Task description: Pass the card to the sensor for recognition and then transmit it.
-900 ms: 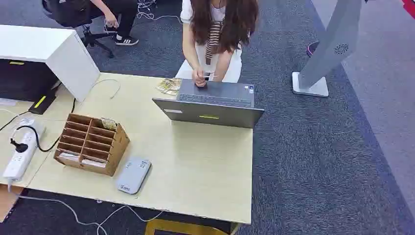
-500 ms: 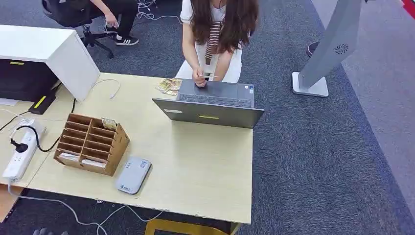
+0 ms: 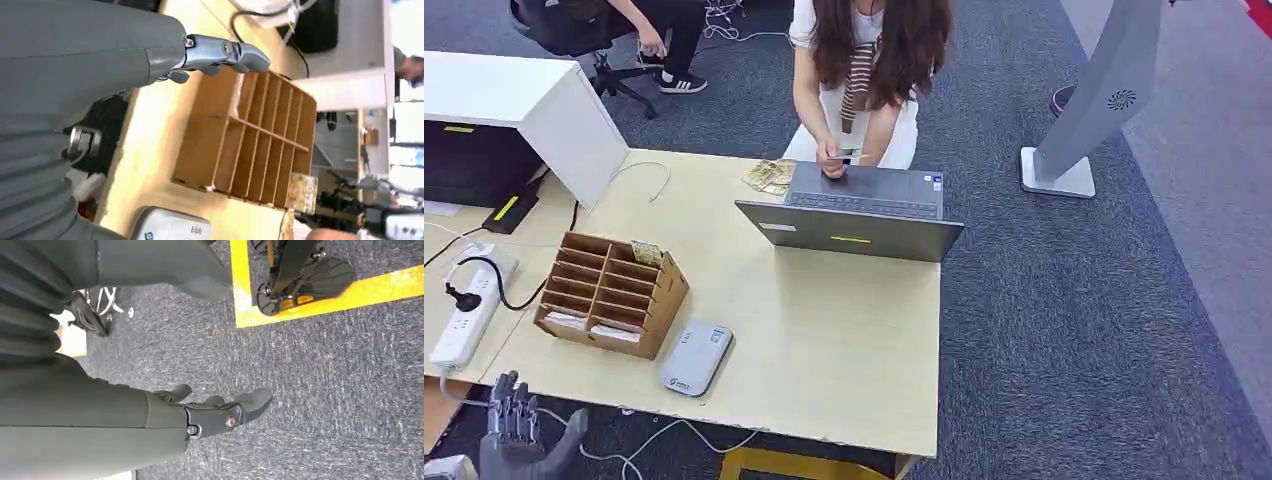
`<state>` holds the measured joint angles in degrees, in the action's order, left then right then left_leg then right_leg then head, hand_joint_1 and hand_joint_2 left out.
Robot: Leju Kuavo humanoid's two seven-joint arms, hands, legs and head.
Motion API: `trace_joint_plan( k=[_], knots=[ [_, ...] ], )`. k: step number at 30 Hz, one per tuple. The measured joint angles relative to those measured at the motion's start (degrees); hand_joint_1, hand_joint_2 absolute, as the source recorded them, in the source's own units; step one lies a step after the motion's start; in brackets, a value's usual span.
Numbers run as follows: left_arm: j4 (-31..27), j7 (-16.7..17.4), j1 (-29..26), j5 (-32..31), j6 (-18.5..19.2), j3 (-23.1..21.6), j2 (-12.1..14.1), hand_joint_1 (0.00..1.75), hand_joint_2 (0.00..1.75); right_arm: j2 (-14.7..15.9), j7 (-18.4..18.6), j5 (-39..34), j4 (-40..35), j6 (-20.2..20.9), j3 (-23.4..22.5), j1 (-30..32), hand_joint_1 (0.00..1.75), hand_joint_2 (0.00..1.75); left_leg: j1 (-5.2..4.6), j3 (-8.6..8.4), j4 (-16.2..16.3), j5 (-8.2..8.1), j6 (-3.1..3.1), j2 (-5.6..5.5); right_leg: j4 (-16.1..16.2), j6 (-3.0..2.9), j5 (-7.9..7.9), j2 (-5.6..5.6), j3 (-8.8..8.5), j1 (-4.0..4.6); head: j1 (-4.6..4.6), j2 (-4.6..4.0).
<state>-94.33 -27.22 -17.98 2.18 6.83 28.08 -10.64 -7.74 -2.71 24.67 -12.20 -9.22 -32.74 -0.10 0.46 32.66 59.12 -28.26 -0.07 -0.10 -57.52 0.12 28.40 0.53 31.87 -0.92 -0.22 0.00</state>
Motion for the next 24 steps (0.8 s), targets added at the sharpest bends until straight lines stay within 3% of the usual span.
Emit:
trace_joint_plan(
  k=[24],
  knots=[
    [0.7,14.3,19.2,-37.5,-11.5,-21.7,15.1,0.00,1.75,-0.2,3.8,7.5,0.5,1.4,1.1,-1.0,0.00,1.75,0.00,0.00,0.0,0.04,-0.03,0.01,0.0,-0.01,-0.05,0.02,0.02,0.00,0.02,0.00]
  ],
)
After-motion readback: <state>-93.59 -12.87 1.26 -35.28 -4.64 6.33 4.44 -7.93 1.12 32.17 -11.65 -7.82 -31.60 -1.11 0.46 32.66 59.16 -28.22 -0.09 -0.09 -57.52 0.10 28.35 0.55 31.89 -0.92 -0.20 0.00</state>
